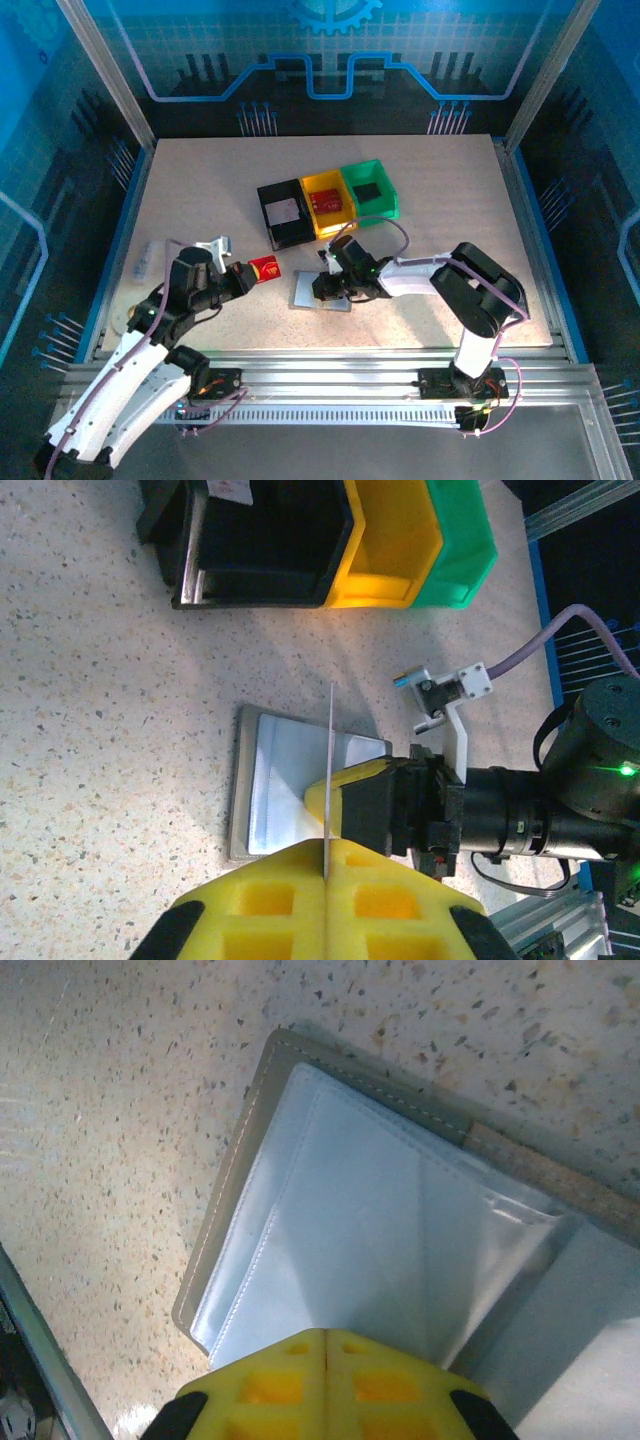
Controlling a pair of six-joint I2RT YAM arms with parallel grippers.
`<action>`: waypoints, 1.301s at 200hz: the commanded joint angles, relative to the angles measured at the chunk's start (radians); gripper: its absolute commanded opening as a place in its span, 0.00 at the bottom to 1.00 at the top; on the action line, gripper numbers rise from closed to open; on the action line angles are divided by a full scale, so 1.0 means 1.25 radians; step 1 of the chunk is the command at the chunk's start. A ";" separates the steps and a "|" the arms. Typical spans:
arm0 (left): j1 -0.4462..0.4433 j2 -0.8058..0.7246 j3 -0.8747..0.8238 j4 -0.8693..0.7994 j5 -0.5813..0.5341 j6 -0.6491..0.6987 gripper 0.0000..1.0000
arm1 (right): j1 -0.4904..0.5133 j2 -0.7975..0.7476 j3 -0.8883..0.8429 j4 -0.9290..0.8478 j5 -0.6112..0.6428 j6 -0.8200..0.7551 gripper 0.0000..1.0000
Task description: Take the credit cards out of the card holder
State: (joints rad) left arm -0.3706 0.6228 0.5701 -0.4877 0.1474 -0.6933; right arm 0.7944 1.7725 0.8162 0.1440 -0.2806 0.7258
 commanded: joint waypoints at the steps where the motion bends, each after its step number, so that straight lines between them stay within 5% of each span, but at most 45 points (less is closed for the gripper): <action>1: 0.007 0.036 0.027 0.025 0.026 -0.005 0.00 | -0.019 -0.033 0.000 -0.028 -0.044 -0.044 0.05; 164: -0.021 0.617 0.528 0.010 0.019 0.125 0.00 | -0.042 -0.250 -0.094 -0.056 0.001 -0.087 0.08; 260: -0.054 0.870 0.764 -0.047 -0.017 0.137 0.00 | -0.149 -0.553 -0.157 -0.244 0.087 -0.115 0.57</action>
State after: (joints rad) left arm -0.4259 1.6421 1.4464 -0.5087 0.1463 -0.5392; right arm 0.6460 1.1526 0.6537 -0.0673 -0.1932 0.5953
